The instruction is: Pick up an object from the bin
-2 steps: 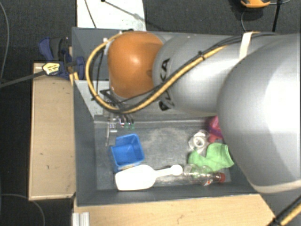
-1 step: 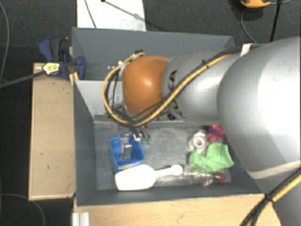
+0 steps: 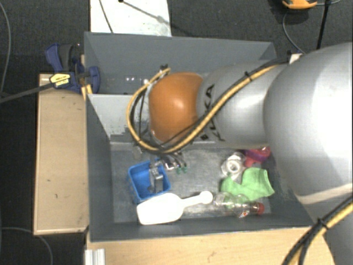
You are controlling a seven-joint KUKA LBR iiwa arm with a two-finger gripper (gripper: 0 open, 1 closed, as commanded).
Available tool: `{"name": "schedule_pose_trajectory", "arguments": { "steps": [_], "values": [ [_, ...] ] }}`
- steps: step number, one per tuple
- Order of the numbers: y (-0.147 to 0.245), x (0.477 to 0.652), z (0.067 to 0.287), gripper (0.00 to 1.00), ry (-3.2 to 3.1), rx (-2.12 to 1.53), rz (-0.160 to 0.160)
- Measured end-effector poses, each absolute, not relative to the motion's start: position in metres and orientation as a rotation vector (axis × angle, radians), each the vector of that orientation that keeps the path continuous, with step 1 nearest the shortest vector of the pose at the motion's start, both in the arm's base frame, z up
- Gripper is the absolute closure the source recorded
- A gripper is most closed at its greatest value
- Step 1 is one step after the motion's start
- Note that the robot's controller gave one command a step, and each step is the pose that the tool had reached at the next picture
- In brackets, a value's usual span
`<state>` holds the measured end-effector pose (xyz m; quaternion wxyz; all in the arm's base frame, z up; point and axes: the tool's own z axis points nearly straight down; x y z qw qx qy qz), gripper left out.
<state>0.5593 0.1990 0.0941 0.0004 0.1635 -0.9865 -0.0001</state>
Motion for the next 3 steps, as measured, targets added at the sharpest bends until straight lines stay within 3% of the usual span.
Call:
{"name": "schedule_pose_trajectory", "arguments": {
  "steps": [1,2,3],
  "values": [
    [0.194,0.565,0.105,0.00,-3.132,0.297,-0.004],
    [0.191,0.564,0.082,0.00,-3.115,0.436,-0.001],
    [0.186,0.565,0.072,1.00,-3.132,0.284,-0.003]
  ]
}}
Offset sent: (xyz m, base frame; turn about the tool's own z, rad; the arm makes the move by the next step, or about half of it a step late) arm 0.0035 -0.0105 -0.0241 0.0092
